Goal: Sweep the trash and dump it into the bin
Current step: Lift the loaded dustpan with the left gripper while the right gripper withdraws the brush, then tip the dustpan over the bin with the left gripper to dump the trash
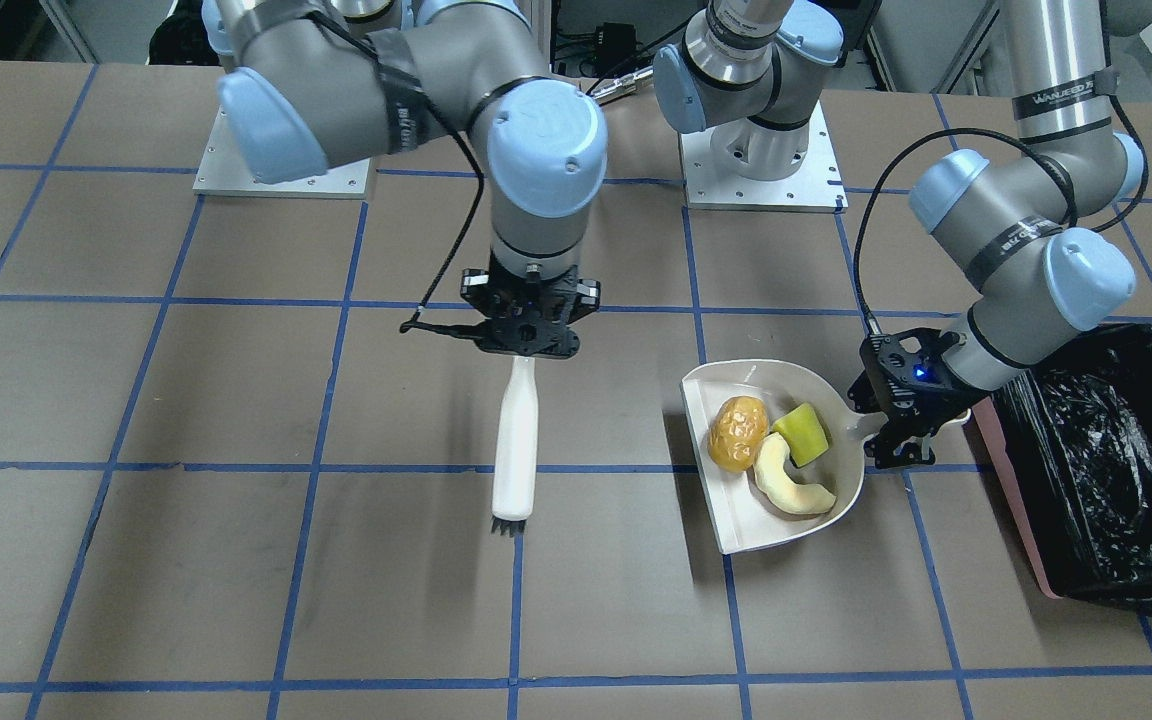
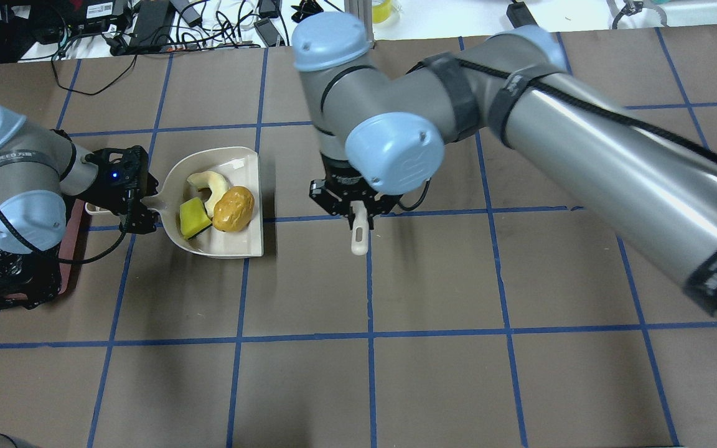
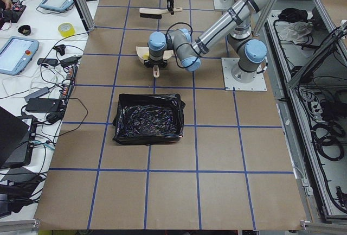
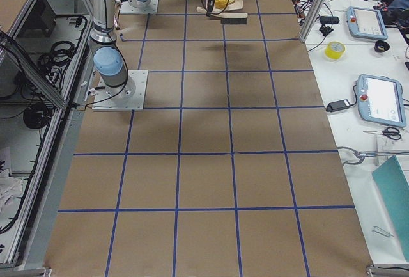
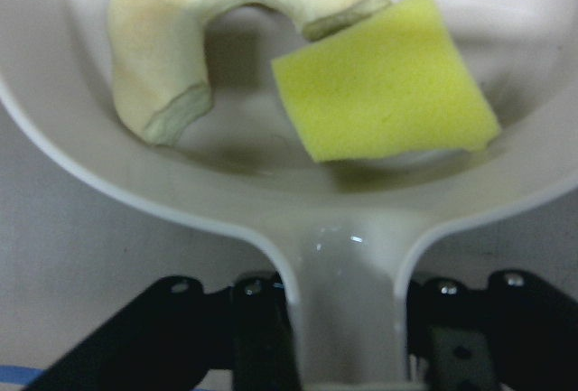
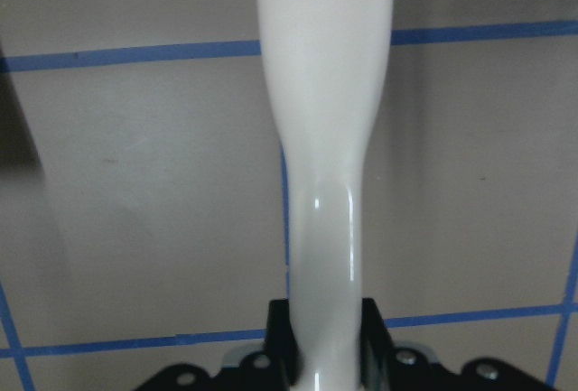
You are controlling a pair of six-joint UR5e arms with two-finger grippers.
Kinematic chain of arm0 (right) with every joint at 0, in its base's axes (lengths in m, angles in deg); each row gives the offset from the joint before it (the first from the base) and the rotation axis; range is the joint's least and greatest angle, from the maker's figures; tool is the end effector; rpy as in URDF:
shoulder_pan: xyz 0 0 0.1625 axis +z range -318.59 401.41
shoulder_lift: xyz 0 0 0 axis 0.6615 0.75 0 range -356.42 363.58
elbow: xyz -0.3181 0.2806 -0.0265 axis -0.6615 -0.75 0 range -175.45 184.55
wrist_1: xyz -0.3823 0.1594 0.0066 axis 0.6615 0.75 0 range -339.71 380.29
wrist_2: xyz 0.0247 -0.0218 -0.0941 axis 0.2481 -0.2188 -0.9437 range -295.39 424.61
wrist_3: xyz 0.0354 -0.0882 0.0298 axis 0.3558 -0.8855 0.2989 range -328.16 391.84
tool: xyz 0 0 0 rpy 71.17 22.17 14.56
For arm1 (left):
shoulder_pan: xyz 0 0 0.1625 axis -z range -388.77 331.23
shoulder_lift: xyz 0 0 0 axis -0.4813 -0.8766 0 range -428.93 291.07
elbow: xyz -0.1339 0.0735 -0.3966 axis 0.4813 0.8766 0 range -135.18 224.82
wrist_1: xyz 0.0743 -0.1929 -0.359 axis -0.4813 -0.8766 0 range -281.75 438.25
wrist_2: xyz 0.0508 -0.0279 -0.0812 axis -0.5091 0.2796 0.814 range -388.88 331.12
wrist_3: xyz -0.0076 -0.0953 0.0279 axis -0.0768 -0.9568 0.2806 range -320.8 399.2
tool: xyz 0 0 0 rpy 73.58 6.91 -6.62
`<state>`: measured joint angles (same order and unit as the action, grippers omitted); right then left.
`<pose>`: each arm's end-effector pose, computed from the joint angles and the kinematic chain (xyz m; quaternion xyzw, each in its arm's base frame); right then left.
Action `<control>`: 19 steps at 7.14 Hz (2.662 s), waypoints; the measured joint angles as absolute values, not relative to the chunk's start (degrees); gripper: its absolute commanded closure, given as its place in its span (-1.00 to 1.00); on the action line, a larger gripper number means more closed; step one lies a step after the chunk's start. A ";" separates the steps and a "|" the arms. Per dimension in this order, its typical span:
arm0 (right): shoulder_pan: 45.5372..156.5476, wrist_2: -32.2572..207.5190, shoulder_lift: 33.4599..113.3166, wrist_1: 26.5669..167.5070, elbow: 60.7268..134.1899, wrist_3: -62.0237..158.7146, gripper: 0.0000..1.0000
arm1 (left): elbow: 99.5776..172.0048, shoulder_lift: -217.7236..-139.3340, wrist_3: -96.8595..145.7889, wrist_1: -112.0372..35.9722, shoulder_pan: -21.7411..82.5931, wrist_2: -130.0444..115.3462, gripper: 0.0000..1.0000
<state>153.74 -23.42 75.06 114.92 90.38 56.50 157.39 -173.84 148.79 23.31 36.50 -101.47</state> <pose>0.3531 -0.4997 0.3534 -0.0217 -0.9960 -0.0845 0.0181 0.0678 -0.5372 0.2354 -0.6645 -0.7315 0.1314 0.0779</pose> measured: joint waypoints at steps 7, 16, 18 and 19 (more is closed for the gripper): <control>116.35 -28.49 76.36 119.25 94.99 17.12 1.00 | 127.42 -174.11 148.88 -9.70 11.87 -99.88 1.00; 111.30 -28.68 68.86 122.68 96.49 13.58 1.00 | 117.60 -176.22 152.41 -4.28 8.63 -133.21 1.00; 111.29 -28.65 68.80 123.69 98.09 13.64 0.77 | 117.49 -175.95 151.57 -2.78 17.71 -150.18 1.00; 111.28 -28.66 68.80 123.89 98.37 13.67 0.44 | 118.91 -176.00 150.97 -0.99 21.05 -157.04 1.00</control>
<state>111.28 -28.66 68.80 123.89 98.37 13.67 118.91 -176.00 150.97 -0.99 21.05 -157.04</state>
